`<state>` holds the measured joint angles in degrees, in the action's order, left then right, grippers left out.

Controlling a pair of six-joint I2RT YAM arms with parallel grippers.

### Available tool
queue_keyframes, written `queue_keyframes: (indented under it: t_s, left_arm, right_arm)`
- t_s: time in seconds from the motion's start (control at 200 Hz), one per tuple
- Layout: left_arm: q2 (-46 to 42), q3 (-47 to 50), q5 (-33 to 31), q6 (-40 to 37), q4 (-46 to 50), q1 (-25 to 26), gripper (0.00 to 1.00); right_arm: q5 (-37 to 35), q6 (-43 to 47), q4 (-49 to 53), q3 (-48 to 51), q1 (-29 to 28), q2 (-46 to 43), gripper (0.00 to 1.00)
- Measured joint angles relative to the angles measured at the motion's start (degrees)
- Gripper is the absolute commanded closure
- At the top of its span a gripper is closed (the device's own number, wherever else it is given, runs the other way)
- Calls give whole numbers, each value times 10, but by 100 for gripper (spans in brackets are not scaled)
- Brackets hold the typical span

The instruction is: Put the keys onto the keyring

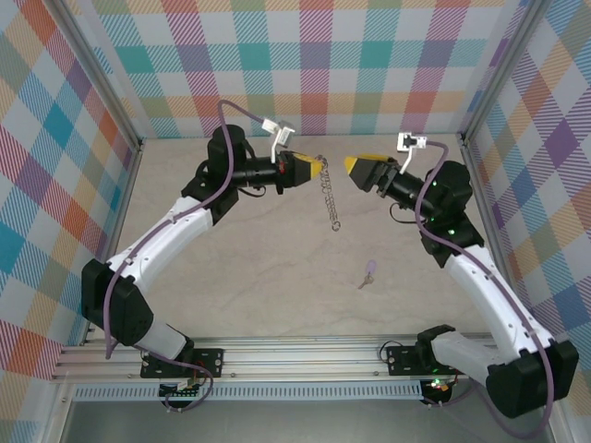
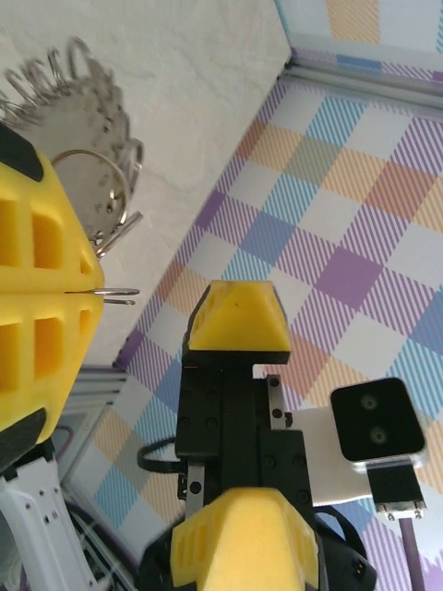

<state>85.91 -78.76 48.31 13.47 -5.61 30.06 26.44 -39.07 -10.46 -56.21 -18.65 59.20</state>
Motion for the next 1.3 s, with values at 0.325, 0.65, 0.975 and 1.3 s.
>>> queue_keyframes:
  t_s: [0.325,0.65,0.975,1.3]
  left_arm:
    - [-47,34,-83,-85,73,5,100]
    - [-108,123,-139,-98,82,7,100]
    - [-122,152,-146,-77,37,9,100]
    - [-122,152,-144,-69,22,10,100]
  right_arm:
    - [-174,40,250,44,0,-13,0]
    - [-165,52,334,135,1,37,47]
    - [-223,48,416,161,-24,67,62]
    - [-264,26,420,177,-62,139,68]
